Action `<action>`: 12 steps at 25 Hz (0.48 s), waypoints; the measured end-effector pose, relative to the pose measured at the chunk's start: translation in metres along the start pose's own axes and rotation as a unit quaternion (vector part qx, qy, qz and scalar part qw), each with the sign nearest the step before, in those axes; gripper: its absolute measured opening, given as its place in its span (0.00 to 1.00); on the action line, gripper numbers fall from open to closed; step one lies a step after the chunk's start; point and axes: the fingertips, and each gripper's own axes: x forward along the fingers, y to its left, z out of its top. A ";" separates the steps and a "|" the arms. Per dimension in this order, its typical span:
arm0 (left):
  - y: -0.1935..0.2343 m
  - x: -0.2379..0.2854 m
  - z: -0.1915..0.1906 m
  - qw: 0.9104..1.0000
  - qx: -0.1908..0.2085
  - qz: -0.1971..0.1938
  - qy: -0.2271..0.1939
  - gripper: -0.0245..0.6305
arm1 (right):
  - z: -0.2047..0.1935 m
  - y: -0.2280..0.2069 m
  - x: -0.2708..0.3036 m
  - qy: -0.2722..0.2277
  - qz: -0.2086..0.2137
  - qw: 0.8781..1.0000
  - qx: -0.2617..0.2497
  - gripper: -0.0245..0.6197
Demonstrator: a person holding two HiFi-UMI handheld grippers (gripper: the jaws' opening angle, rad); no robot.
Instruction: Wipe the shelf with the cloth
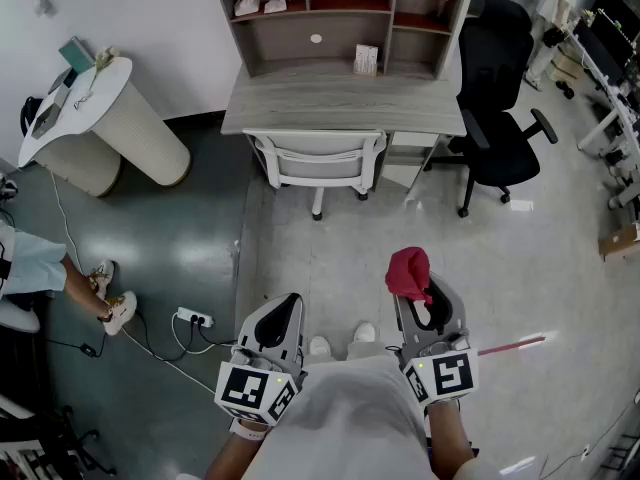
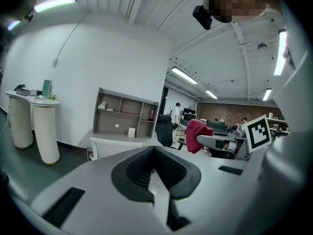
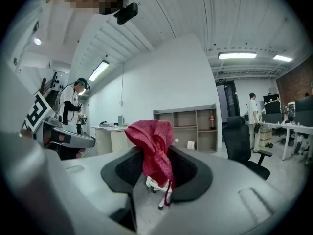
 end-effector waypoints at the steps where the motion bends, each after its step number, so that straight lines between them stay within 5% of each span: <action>1: -0.002 0.003 -0.001 1.000 0.001 0.000 0.001 0.05 | -0.001 -0.004 0.001 0.000 0.000 1.000 0.000 0.28; 12: -0.016 0.037 0.003 1.000 0.010 0.006 0.010 0.05 | -0.011 -0.039 0.010 -0.001 0.000 0.999 0.032 0.28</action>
